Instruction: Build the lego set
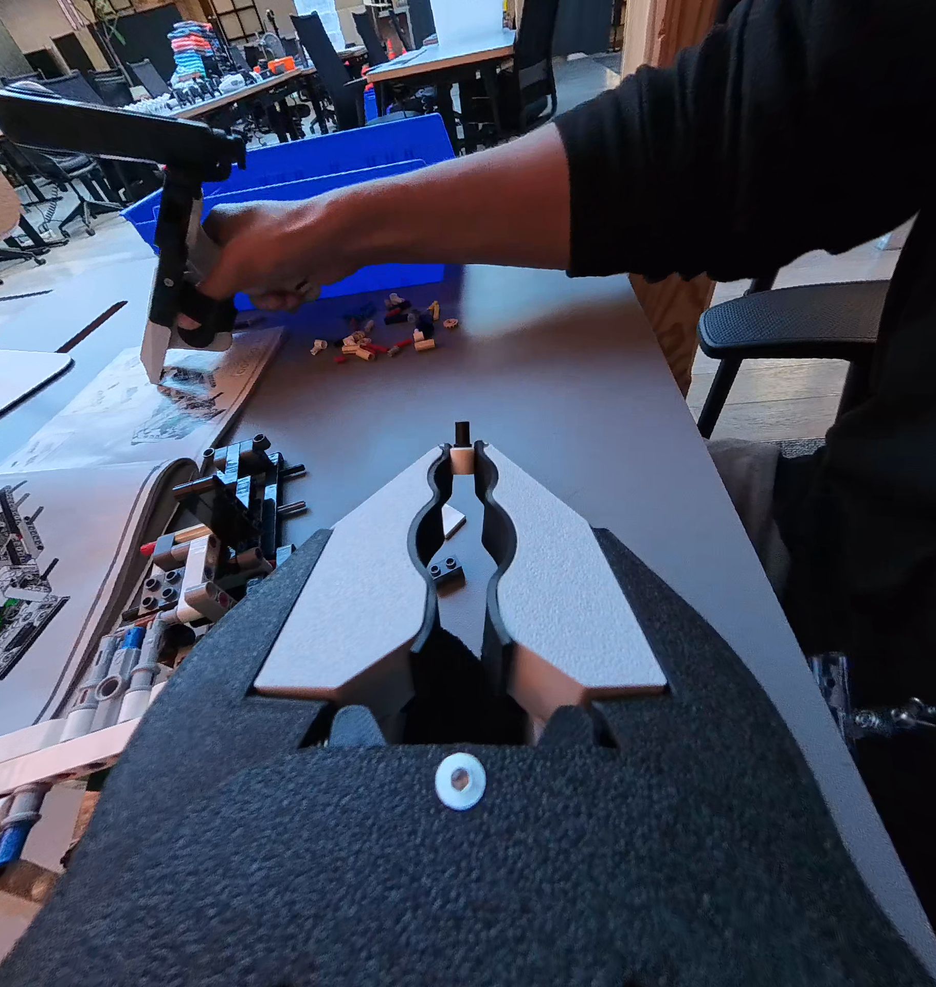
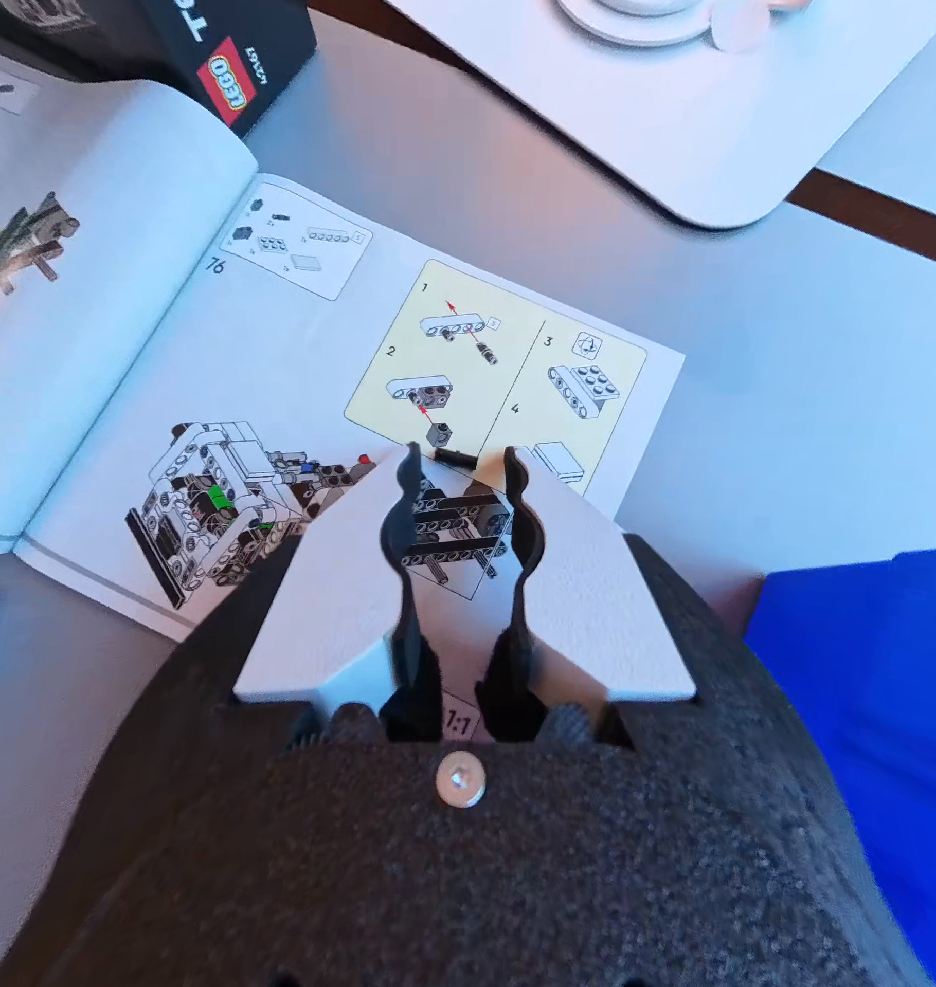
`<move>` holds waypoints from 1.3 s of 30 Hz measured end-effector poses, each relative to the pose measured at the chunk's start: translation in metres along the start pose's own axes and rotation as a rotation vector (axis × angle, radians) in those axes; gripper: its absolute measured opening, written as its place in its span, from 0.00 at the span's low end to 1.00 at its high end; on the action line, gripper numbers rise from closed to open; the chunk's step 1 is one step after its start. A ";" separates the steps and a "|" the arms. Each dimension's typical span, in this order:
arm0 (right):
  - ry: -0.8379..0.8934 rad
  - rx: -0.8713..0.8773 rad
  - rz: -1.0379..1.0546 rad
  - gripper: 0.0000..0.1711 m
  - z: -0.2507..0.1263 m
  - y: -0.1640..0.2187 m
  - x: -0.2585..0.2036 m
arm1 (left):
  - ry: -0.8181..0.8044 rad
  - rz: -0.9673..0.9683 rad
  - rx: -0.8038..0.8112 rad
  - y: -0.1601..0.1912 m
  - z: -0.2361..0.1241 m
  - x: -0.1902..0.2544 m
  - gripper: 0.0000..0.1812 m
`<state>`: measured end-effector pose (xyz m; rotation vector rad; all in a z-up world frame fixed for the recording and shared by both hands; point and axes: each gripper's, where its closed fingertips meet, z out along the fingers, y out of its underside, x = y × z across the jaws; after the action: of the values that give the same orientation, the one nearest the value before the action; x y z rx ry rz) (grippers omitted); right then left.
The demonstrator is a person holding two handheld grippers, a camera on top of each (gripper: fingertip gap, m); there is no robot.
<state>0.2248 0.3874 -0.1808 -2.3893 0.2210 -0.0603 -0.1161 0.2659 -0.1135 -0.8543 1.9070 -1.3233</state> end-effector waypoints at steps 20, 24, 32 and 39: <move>-0.010 0.059 -0.016 0.15 0.005 -0.011 -0.046 | 0.013 -0.035 0.013 0.001 -0.002 -0.007 0.04; 0.113 0.059 -0.010 0.14 0.011 -0.012 -0.040 | 0.026 -0.046 0.023 -0.001 -0.003 -0.004 0.04; 0.142 0.090 -0.136 0.03 0.012 -0.014 -0.043 | 0.021 -0.068 0.034 -0.002 -0.004 -0.009 0.04; -0.133 0.169 -0.248 0.02 -0.023 -0.016 -0.094 | -0.013 -0.050 0.049 -0.005 -0.007 -0.013 0.04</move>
<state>0.1322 0.4003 -0.1512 -2.2295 -0.1392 -0.0344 -0.1131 0.2790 -0.1050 -0.8886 1.8467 -1.3852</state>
